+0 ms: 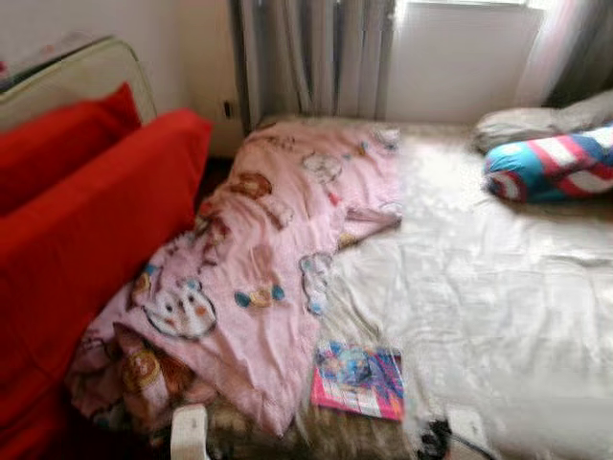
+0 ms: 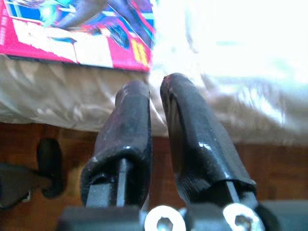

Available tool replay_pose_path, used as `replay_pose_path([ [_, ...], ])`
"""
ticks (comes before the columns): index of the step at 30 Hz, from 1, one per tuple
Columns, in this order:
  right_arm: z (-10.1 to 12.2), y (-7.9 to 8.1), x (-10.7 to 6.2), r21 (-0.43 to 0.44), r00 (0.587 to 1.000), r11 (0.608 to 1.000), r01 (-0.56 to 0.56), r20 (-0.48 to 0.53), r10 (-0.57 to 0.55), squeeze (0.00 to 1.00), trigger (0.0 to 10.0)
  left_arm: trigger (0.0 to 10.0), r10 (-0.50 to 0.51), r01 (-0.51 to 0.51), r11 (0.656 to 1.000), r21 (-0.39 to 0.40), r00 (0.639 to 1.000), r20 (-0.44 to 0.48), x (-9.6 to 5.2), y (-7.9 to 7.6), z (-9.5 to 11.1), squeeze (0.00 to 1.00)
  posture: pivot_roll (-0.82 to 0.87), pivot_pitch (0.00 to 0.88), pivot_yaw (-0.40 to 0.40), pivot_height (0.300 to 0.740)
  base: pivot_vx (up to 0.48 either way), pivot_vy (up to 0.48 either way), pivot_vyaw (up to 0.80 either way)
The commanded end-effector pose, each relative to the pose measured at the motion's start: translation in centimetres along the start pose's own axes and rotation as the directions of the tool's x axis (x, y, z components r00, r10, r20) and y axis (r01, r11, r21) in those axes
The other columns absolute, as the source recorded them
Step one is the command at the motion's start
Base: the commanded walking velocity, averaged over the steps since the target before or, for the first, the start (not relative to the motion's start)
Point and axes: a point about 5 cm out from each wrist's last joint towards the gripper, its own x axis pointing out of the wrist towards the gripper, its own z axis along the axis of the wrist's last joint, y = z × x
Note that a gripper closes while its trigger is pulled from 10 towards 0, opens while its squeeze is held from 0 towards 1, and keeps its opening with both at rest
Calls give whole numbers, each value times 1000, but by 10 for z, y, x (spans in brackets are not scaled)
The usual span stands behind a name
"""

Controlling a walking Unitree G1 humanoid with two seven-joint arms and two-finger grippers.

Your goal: Clean up the room

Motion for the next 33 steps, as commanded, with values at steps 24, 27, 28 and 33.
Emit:
replay_pose_path([
  [24, 88, 26, 4, -22, 879, 996, -81, 469, 82, 0, 10000, 10000, -109, 88, 994, 65, 795, 597, -23, 4, 80, 0, 82, 188, -55, 740, 0, 0, 0],
  [27, 103, 26, 0, -57, 834, 996, -67, 545, 87, 0, 10000, 10000, -82, 68, 997, 48, 703, 706, -38, 4, 110, 0, 65, 183, -54, 740, 0, 0, 0],
  [28, 106, 26, -1, -66, 826, 996, -61, 557, 88, 0, 10000, 10000, -75, 69, 997, 37, 692, 718, -40, 5, 113, 0, 65, 183, -54, 740, 0, 0, 0],
  [33, 123, 19, -10, -59, 767, 997, -42, 638, 70, 0, 10000, 10000, -120, 96, 992, 77, 633, 765, -52, 0, 125, 0, 70, 181, -59, 740, 0, 0, 0],
])
